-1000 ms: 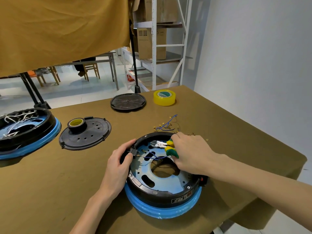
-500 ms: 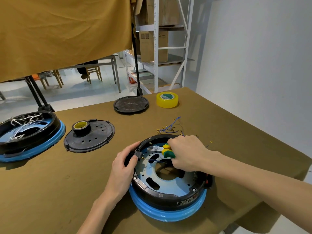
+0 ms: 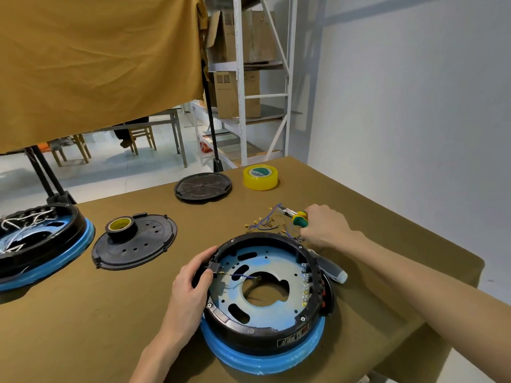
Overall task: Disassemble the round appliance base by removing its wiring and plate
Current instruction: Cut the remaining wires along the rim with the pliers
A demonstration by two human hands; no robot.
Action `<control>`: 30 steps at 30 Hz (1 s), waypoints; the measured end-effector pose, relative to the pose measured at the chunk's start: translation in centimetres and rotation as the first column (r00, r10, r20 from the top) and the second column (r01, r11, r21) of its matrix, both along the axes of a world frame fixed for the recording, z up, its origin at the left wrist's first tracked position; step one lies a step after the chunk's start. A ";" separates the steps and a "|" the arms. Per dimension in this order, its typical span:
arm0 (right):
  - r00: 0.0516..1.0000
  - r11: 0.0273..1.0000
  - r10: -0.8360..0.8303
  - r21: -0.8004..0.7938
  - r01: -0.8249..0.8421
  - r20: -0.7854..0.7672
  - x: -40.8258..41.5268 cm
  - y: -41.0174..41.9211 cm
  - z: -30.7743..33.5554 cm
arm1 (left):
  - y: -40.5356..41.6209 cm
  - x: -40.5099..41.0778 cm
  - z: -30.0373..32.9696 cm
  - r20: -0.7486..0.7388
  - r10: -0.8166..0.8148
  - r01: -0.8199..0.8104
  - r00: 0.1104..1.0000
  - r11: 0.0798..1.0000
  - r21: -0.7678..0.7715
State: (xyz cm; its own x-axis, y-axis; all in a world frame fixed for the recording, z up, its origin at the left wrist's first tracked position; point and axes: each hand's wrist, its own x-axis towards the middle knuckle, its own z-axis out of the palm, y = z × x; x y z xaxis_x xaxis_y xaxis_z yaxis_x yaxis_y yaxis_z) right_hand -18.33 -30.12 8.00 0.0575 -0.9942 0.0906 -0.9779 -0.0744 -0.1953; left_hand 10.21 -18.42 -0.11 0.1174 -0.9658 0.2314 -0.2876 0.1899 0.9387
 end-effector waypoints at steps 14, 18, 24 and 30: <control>0.884 0.884 0.468 -0.017 -0.467 0.023 5.3 8.3 1.1 | 0.3 0.2 0.4 0.057 0.017 -0.016 0.998 1.000 -0.024; 0.854 0.856 0.509 -0.042 -0.515 -0.106 6.7 8.6 0.1 | 0.4 0.2 0.3 0.078 0.014 -0.013 0.997 1.000 -0.008; 0.851 0.854 0.507 -0.056 -0.518 -0.137 7.3 8.4 -0.1 | 0.6 0.2 0.3 0.095 0.024 -0.023 0.995 1.000 -0.017; 0.854 0.855 0.504 -0.063 -0.514 -0.128 6.7 8.8 0.1 | 0.4 0.3 0.2 0.091 0.024 -0.022 0.996 1.000 -0.022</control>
State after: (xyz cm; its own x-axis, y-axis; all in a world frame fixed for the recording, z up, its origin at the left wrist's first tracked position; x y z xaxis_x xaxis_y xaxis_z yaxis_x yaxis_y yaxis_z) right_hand -11.62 -21.36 8.08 0.5676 -0.8104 0.1453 -0.8121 -0.5801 -0.0635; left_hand 10.51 -17.98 0.14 0.1166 -0.9578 0.2627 -0.3764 0.2022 0.9041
